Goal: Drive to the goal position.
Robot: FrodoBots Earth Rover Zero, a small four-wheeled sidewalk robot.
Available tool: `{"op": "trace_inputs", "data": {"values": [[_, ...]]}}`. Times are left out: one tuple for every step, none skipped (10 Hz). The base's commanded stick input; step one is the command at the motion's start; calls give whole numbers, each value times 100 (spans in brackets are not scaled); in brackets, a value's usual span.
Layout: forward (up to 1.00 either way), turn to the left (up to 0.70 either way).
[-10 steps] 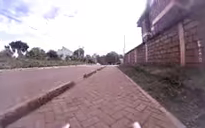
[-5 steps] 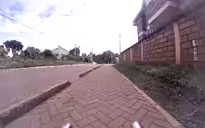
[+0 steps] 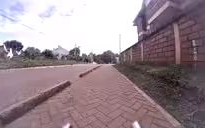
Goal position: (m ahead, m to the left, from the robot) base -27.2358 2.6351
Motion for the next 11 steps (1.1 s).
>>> {"op": "trace_inputs", "data": {"values": [[0,-50],[0,-50],[0,-50],[0,-50],[0,-50],[0,-50],[0,-50],[0,-50],[0,-50],[0,-50],[0,-50]]}}
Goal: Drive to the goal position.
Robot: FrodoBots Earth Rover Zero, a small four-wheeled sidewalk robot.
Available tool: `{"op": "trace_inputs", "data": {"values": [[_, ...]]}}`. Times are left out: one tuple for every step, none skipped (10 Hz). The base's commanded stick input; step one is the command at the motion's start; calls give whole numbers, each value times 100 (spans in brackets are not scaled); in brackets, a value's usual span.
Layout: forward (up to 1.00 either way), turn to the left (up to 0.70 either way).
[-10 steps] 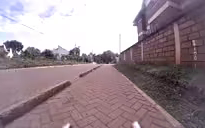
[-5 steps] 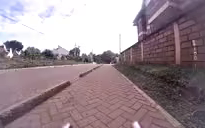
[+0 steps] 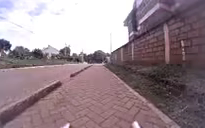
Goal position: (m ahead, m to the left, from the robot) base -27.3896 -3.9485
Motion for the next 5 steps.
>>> {"op": "trace_inputs", "data": {"values": [[0,-50],[0,-50],[0,-50],[0,-50],[0,-50]]}}
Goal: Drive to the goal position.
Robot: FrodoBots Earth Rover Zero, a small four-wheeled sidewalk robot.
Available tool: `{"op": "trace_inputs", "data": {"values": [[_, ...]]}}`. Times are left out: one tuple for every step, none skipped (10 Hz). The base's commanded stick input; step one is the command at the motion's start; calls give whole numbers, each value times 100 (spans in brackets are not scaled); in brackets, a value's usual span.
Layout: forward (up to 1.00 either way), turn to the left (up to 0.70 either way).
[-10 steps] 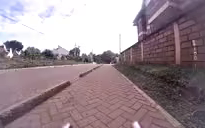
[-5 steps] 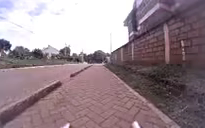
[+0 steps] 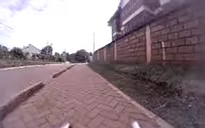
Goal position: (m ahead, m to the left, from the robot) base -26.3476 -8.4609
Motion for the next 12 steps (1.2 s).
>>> {"op": "trace_inputs", "data": {"values": [[0,-50],[0,-50],[0,-50],[0,-50],[0,-50],[0,-50],[0,-50],[0,-50],[0,-50],[0,-50],[0,-50],[0,-50]]}}
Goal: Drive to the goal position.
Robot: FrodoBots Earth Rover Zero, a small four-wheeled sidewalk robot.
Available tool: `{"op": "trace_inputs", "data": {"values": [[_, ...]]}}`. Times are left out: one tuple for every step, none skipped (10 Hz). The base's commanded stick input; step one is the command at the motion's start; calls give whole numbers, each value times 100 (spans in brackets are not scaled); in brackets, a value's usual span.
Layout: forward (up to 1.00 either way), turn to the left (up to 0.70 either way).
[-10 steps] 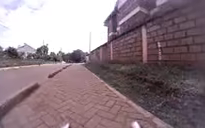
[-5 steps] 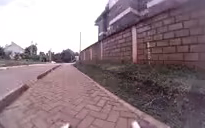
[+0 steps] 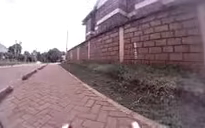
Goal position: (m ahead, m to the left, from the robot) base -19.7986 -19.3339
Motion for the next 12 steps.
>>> {"op": "trace_inputs", "data": {"values": [[0,-50],[0,-50],[0,-50],[0,-50],[0,-50],[0,-50],[0,-50],[0,-50],[0,-50],[0,-50],[0,-50],[0,-50]]}}
